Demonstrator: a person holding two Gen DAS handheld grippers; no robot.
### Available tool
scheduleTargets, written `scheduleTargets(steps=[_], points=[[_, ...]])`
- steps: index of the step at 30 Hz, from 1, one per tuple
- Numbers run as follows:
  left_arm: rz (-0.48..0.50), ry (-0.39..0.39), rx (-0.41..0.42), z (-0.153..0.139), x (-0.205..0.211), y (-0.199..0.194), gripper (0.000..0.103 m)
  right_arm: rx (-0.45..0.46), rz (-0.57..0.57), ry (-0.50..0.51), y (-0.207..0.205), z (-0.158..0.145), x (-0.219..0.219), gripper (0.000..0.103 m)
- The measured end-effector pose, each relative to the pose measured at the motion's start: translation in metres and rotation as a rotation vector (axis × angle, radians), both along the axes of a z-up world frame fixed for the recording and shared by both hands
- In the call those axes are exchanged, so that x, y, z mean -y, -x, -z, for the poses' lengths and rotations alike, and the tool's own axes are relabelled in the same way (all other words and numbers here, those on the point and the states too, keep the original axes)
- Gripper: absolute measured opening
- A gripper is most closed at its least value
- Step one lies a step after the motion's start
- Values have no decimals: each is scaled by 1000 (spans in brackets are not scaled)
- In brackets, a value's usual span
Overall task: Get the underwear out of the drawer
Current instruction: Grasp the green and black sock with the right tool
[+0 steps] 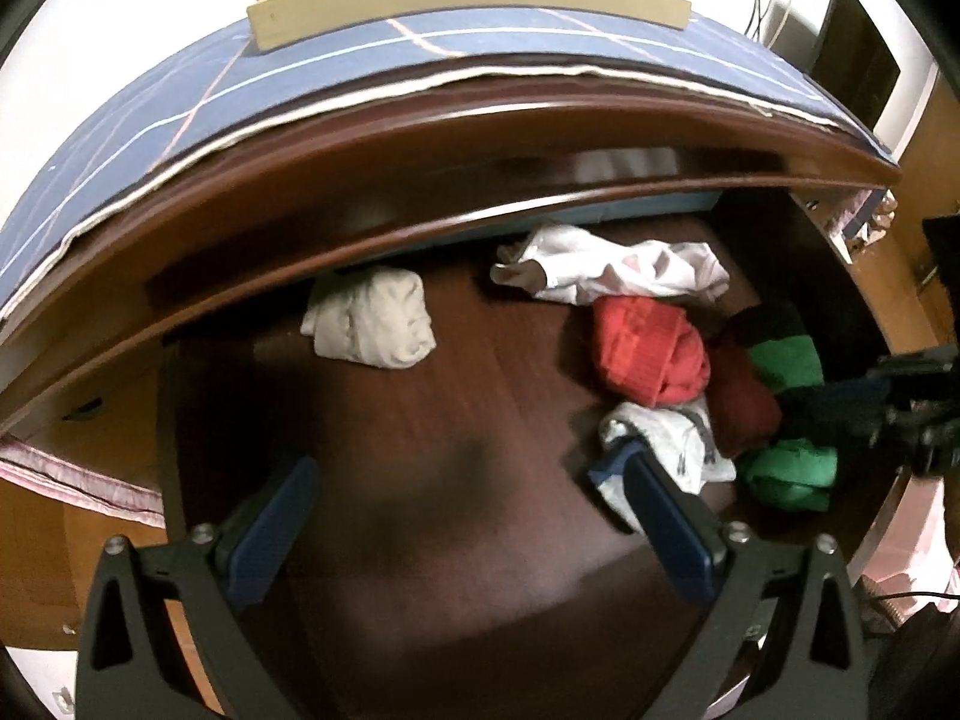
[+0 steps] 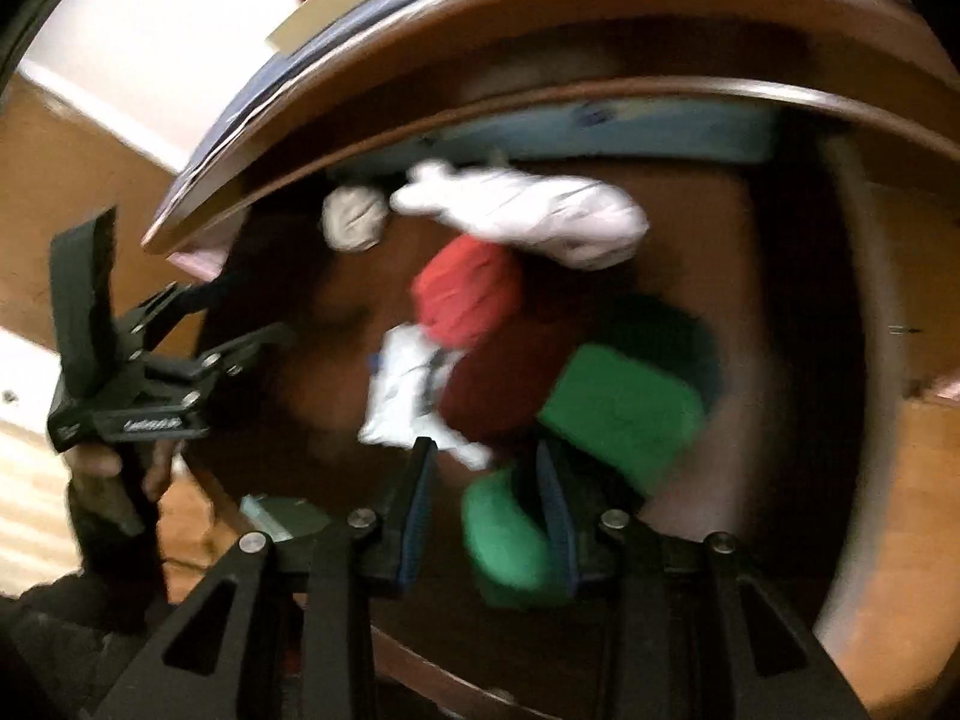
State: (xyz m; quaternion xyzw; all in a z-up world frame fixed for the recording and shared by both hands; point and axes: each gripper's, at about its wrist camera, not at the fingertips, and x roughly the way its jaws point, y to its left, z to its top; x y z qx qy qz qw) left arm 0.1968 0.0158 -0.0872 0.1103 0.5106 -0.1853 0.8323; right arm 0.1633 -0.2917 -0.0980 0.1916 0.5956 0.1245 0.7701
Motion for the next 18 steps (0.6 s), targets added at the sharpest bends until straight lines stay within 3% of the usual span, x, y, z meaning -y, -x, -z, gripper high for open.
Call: scheduleTargets(steps=[5, 9, 12, 14, 18], points=[[19, 46, -36, -1, 8, -5, 103, -22, 94, 67, 2, -2, 23, 40], [53, 50, -42, -4, 25, -4, 103, -107, 65, 69, -7, 18, 13, 40], [87, 32, -46, -3, 37, -1, 103, -142, 53, 122, -13, 27, 4, 50], [110, 12, -50, -2, 46, 1, 103, -174, 57, 106, -17, 35, 3, 56], [135, -4, -59, 1, 58, 0, 103, -190, 56, 64, -20, 44, 3, 54]])
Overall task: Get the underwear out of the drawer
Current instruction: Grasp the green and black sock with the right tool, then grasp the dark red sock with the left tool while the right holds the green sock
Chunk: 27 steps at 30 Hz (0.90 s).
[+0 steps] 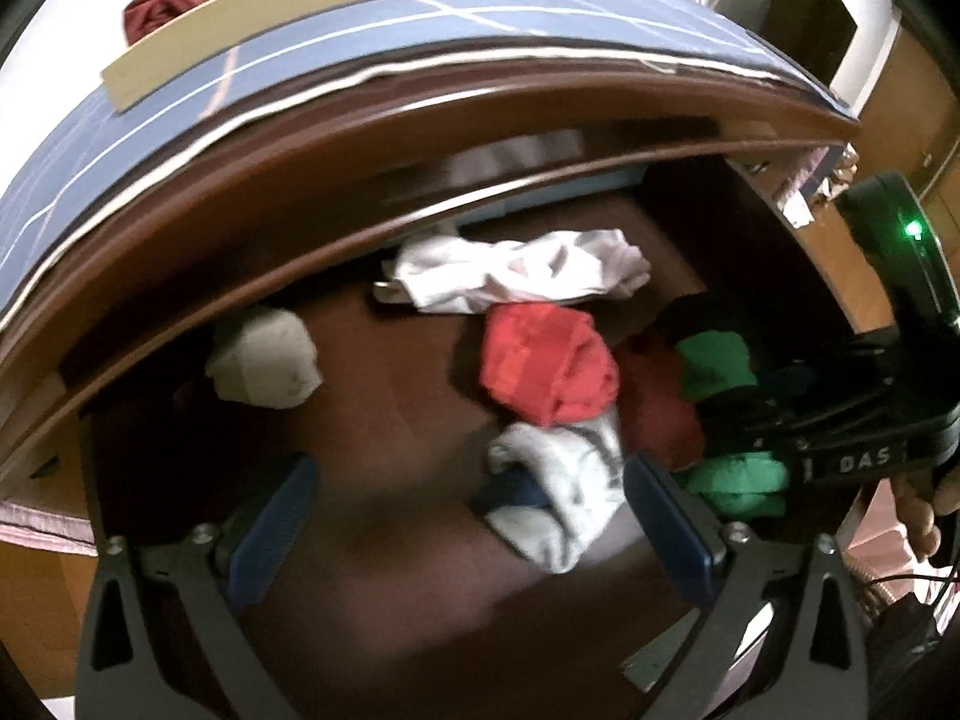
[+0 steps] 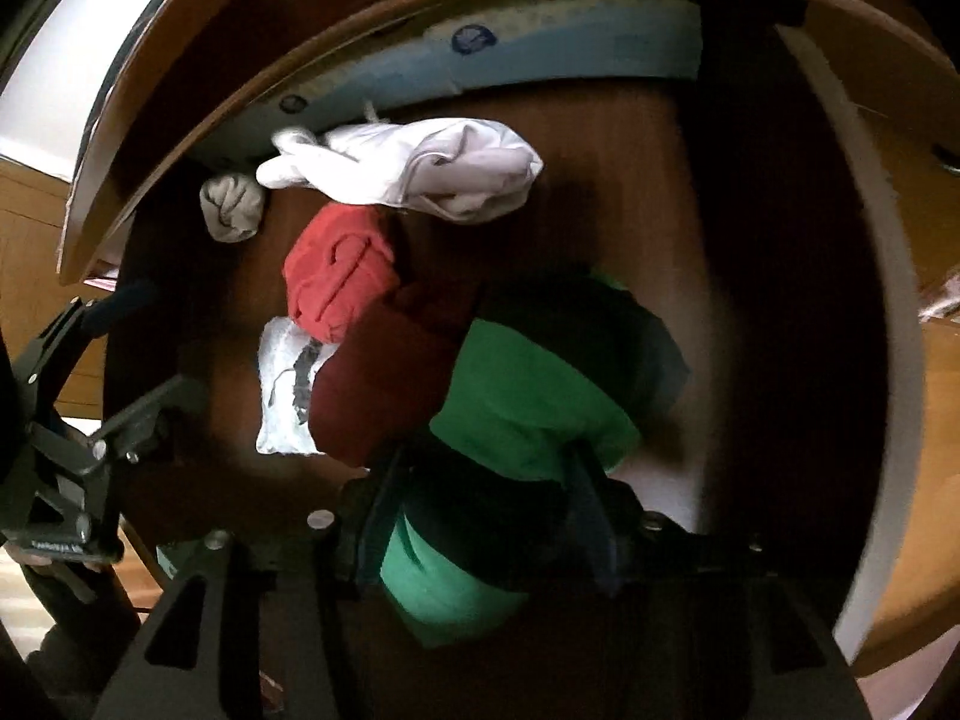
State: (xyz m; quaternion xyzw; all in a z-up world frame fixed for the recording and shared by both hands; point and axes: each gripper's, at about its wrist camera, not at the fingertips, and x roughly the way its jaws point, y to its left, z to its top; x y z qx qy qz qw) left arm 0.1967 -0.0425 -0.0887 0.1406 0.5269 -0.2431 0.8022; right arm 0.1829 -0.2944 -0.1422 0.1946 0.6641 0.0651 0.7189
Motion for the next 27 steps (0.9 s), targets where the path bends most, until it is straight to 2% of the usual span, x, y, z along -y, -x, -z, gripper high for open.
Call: scheduleTargets(steps=[1, 4, 6, 10, 14, 16, 19, 21, 22, 27], points=[[14, 0, -6, 0, 5, 0, 103, 8, -5, -5, 0, -1, 0, 42], [39, -5, -17, 1, 14, 2, 103, 45, -3, -7, 6, -5, 4, 27], [52, -13, -28, 2, 20, 2, 103, 71, 12, -3, 12, -10, 9, 24], [64, -2, -67, 5, 33, 0, 103, 228, 78, 78, 30, -49, 24, 23], [79, 18, -138, 11, 52, -5, 101, 350, 143, 78, 42, -76, 43, 23], [111, 3, -157, 17, 69, -5, 97, 376, 151, 64, 40, -78, 50, 23], [139, -53, -166, 30, 89, -6, 82, 391, 151, 63, 40, -79, 51, 23], [141, -84, -163, 36, 98, -7, 82, 400, 156, 56, 43, -81, 53, 23], [150, -90, -161, 36, 102, -7, 81, 403, 158, 54, 44, -78, 52, 24], [192, -127, -131, 31, 116, -5, 63, 416, 176, 41, 51, -81, 57, 24]])
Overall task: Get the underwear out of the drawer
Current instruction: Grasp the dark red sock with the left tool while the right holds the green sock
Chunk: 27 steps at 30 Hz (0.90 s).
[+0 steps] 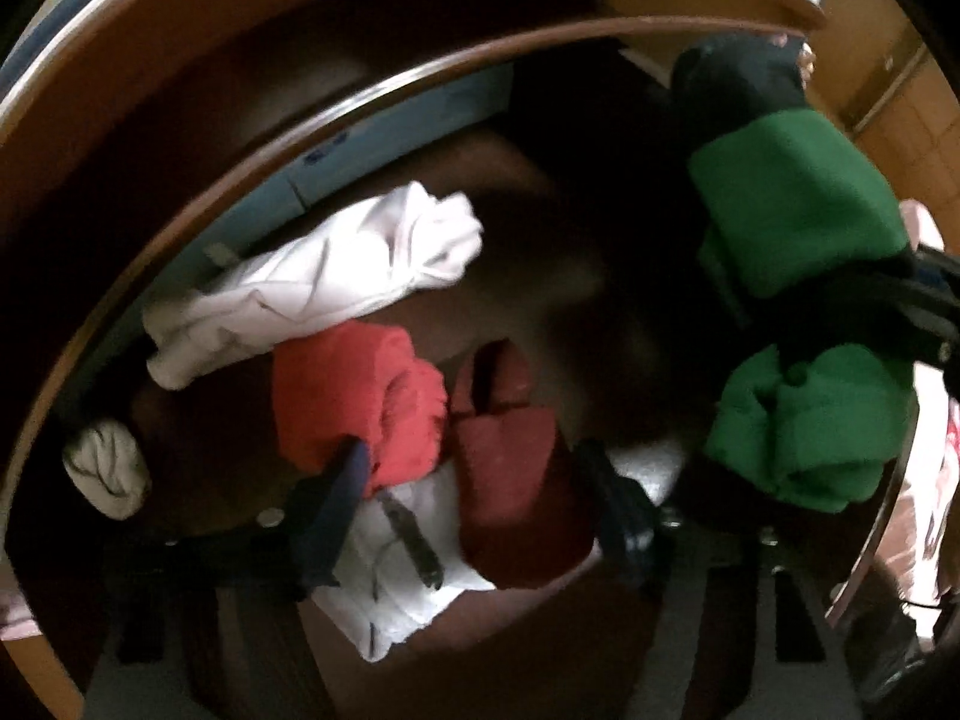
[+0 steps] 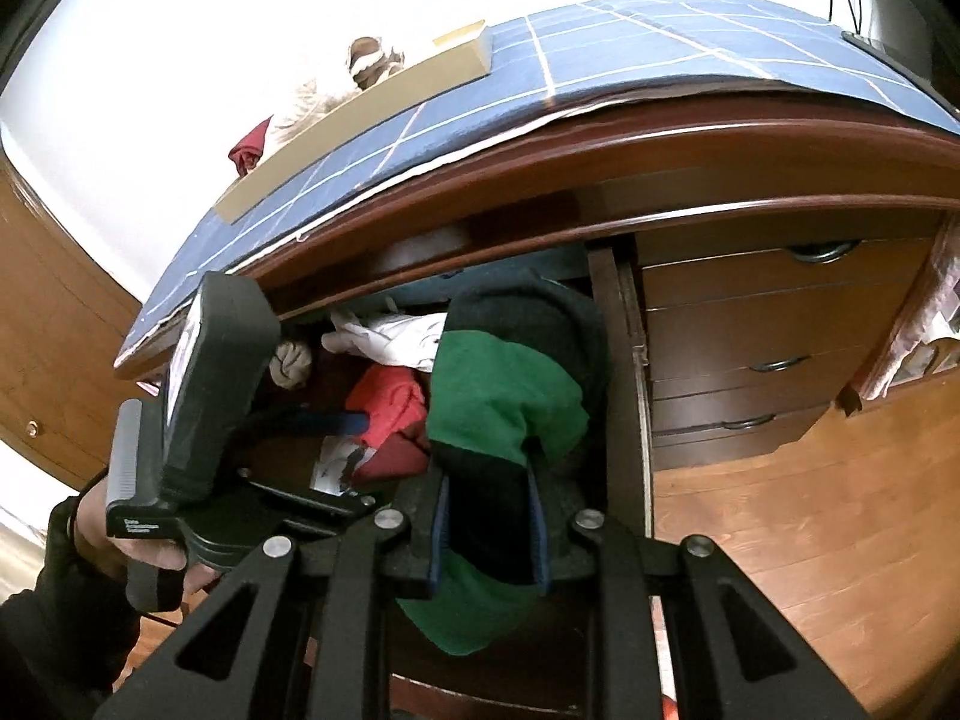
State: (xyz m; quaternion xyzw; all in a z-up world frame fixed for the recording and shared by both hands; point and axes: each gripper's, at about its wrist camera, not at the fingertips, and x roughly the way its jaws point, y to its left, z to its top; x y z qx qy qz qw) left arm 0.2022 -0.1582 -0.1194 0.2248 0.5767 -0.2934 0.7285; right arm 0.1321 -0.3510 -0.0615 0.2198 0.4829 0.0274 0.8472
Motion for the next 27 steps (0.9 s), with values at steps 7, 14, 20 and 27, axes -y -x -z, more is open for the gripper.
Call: scheduleTargets(steps=[7, 14, 20, 27], points=[[4, 108, -103, -20, -6, 4, 45, 18, 21, -17, 8, -2, 9, 24], [-2, 48, -185, 8, 10, 1, 51, 22, 19, -33, 10, -2, 9, 24], [33, 14, -166, 19, 15, -6, 41, 25, 32, -42, 11, -3, 14, 24], [13, 78, -170, 12, -8, -8, 28, 6, 51, -41, 11, 1, 13, 24]])
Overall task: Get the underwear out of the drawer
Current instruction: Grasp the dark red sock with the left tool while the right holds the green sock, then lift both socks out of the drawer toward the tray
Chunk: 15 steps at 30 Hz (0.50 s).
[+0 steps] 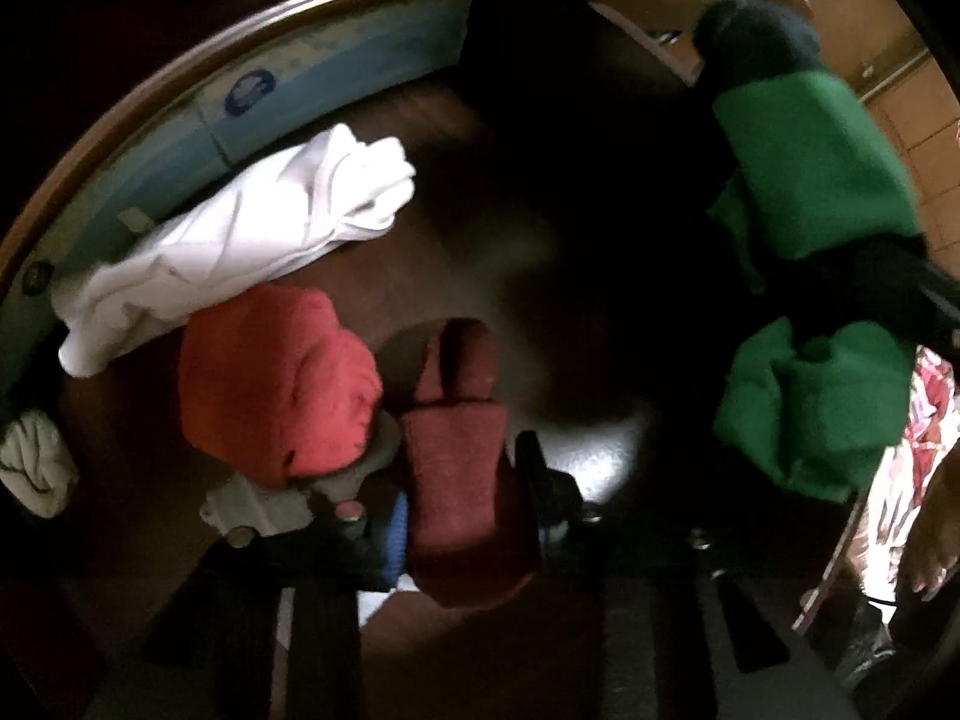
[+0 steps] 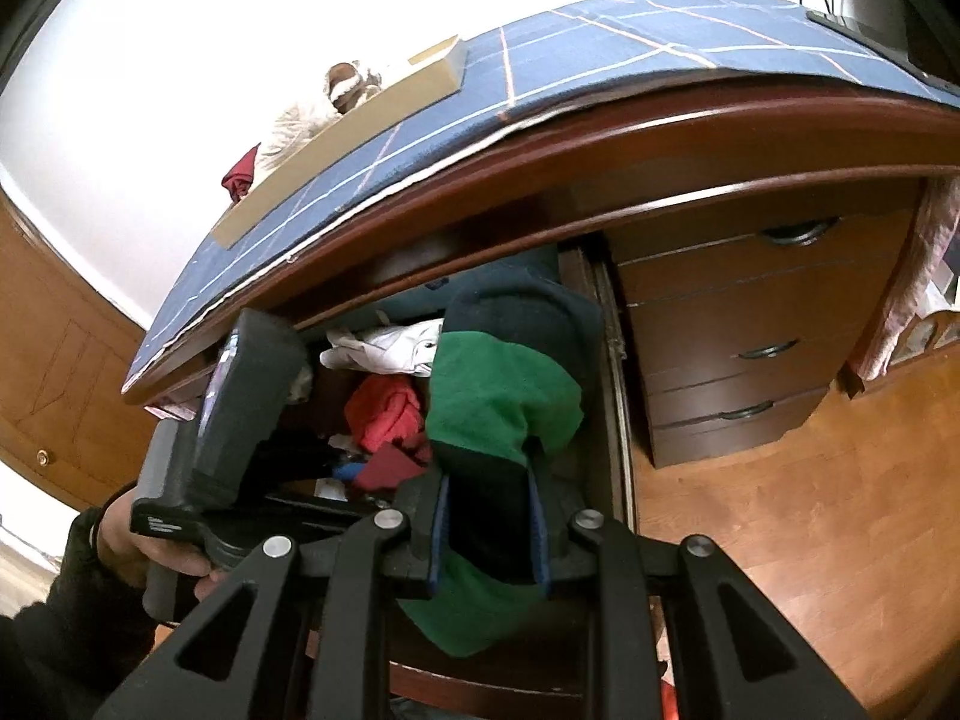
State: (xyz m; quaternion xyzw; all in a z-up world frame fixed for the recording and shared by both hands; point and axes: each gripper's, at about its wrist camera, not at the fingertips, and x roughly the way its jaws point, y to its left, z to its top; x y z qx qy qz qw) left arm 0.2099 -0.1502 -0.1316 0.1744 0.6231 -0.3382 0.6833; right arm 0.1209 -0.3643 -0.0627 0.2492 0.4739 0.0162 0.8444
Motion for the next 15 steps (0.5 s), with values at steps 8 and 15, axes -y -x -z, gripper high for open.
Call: scheduleTargets(steps=[8, 15], points=[[-23, 133, 114, -54, -46, 23, 27, 9, -14, 35, -5, -14, -10, 24], [-39, 208, 238, -107, -78, 33, 27, 88, -76, 72, -20, -53, -26, 24]])
